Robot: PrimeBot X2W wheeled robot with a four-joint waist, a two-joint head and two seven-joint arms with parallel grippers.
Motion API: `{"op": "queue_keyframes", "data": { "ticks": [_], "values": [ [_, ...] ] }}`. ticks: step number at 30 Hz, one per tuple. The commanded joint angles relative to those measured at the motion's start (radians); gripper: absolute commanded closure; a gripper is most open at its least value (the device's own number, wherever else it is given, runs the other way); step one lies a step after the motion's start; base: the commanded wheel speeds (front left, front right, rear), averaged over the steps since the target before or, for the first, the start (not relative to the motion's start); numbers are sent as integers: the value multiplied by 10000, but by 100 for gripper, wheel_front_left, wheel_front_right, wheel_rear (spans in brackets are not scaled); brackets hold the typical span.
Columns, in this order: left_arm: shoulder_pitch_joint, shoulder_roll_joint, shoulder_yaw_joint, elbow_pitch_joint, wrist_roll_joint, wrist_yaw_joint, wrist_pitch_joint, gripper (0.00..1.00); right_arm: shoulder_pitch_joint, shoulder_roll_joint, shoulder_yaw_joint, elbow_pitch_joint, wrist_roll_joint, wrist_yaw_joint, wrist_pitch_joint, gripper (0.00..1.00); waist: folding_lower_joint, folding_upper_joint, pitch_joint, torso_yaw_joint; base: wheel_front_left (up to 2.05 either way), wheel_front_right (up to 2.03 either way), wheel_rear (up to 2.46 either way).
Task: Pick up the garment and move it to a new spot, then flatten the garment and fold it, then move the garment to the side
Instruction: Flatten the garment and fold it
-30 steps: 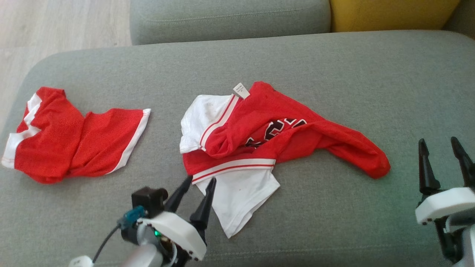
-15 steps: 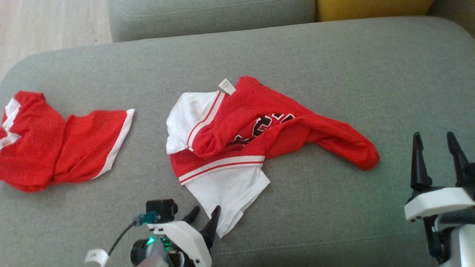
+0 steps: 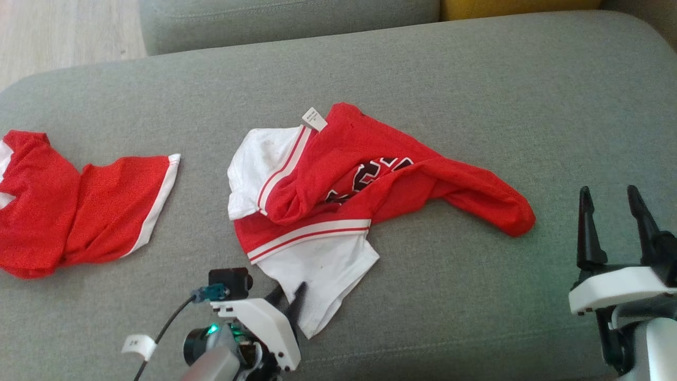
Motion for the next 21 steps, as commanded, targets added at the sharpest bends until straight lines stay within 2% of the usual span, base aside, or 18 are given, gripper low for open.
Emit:
{"op": "queue_keyframes", "data": {
  "ticks": [1,8,11,12,21],
  "values": [
    [-259,13,188,28,-99,-93,86,100,-448,-71,277,-308,-45,75,-126,0,1,-1,9,3,0,0,0],
    [-614,247,880,-537,-90,63,-1238,100,-426,-16,423,92,133,75,119,0,1,-1,7,123,0,0,0],
    [-738,356,1204,-767,-85,221,-1690,100,-411,1,461,227,165,75,206,0,1,-1,3,189,0,0,0],
    [-837,483,1558,-1016,-51,429,-2008,100,-393,11,493,354,145,75,267,0,1,-1,2,261,0,0,0],
    [-702,817,2643,-1924,257,939,-2397,100,-383,79,419,834,6,75,420,0,1,-1,4,456,0,0,0]
  ]
}}
